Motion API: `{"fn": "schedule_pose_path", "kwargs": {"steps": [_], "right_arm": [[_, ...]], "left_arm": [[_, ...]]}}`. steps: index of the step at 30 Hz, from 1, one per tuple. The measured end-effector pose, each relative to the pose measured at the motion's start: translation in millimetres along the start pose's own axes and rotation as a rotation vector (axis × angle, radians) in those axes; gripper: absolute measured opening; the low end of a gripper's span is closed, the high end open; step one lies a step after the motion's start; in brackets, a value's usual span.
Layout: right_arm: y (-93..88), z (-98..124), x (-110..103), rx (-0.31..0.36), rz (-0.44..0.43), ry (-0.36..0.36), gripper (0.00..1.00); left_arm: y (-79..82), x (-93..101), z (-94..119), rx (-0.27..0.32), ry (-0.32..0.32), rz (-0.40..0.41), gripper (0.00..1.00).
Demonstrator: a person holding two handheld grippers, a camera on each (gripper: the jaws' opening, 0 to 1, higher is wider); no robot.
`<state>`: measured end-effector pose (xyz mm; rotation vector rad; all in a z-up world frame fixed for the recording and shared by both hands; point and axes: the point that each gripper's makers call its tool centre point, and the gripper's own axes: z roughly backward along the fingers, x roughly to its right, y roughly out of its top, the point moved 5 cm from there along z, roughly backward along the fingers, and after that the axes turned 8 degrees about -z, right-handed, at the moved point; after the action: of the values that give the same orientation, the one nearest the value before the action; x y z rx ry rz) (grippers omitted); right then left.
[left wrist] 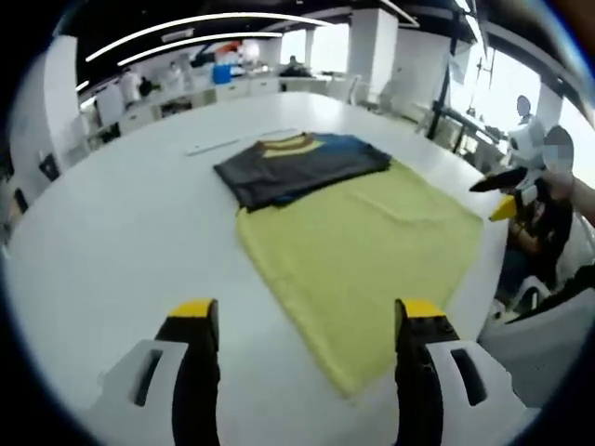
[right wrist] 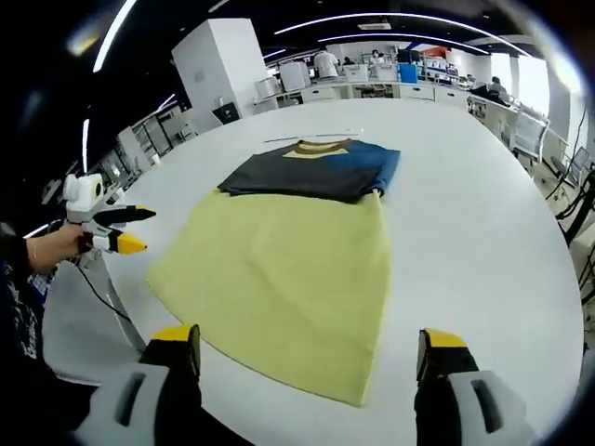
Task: Fold the garment on the visible template until the final outline fits inside the template.
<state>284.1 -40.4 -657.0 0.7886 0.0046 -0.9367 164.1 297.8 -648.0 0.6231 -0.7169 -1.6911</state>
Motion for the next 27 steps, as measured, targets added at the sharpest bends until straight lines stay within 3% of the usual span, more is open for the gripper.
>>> {"fn": "schedule_pose_path", "kwargs": {"steps": [7, 12, 20, 27], "right_arm": [[-9.5, -3.2, 6.1, -0.014, 0.018, -0.042, 0.88], [-15.3, -3.3, 9.2, -0.03, 0.053, -0.075, 0.79], [-22.6, -2.9, 12.8, -0.049, 0.032, -0.101, 0.54], [-26.2, -0.8, 17.4, -0.047, 0.016, -0.123, 0.42]], "left_arm": [[-20.4, 7.7, 3.9, -0.025, 0.034, 0.054, 0.53], [-34.7, 15.0, 3.0, -0.064, 0.02, 0.099, 0.44], [-41.1, 21.0, 2.2, -0.088, 0.02, 0.11, 0.34], [-55.7, 29.0, 1.3, -0.139, 0.009, 0.171, 0.24]]}}
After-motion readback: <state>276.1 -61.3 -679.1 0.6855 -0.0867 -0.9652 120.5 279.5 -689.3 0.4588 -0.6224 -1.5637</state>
